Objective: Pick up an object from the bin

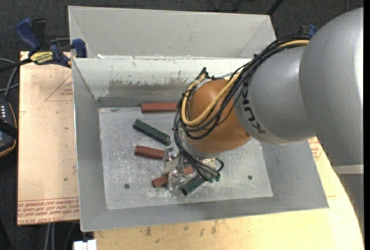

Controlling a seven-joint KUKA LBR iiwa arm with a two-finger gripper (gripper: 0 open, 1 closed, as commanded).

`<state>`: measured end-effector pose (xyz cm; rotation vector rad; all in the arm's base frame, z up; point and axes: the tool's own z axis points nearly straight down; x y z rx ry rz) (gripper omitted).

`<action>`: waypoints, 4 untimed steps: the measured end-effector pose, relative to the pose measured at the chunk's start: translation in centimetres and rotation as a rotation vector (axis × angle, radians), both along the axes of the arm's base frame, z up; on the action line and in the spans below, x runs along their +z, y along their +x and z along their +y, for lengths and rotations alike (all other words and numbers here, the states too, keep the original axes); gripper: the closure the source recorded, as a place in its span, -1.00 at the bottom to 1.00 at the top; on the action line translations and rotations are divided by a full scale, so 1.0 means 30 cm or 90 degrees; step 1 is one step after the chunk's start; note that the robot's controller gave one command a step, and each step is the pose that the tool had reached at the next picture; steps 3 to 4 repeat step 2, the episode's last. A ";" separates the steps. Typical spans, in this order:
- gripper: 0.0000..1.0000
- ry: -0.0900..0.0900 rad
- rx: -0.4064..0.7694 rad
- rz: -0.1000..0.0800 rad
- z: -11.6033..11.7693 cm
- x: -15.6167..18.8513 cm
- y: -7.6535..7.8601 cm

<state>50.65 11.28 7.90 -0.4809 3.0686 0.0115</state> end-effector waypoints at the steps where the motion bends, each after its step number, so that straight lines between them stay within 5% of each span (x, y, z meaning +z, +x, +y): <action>1: 1.00 0.000 0.000 0.000 0.000 0.000 0.000; 2: 1.00 -0.008 0.042 0.019 0.017 0.470 -0.005; 4: 1.00 -0.008 0.042 0.019 0.017 0.470 -0.005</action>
Offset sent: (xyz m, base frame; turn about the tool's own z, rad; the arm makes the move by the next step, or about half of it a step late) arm -0.0026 0.0043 0.1406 -0.0687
